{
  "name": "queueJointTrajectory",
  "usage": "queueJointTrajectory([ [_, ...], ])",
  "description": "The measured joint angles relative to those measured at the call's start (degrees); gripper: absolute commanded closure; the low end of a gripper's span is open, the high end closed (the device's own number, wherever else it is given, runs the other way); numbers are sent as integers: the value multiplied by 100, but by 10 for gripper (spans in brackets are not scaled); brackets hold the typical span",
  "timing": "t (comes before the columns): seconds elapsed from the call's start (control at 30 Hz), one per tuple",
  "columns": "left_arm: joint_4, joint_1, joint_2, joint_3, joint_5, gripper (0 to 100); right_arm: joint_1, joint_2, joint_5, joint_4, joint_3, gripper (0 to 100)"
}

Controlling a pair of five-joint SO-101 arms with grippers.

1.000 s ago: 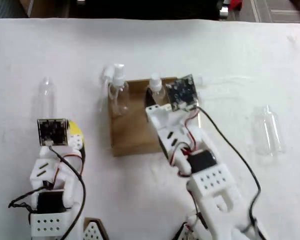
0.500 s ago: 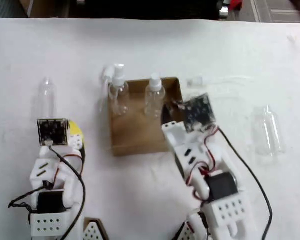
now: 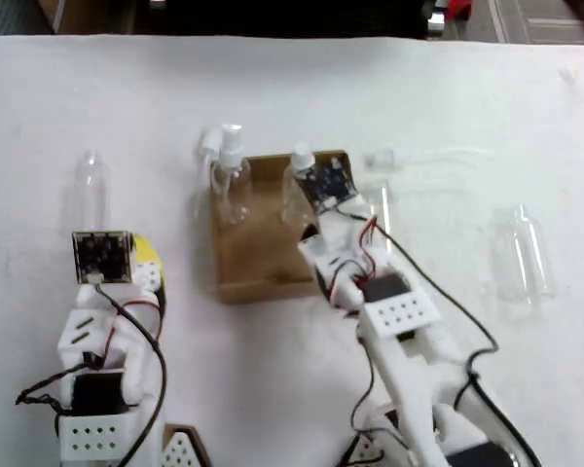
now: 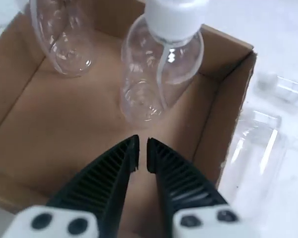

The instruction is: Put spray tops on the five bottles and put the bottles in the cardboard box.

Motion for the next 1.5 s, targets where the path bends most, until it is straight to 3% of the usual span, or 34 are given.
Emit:
queueJointTrajectory([
  [0.47, 0, 0, 0, 0, 0, 976, 281, 1820, 0, -220, -1116, 981],
  [1.5, 0, 0, 0, 0, 0, 976, 114, 1916, 0, -519, -1310, 981],
])
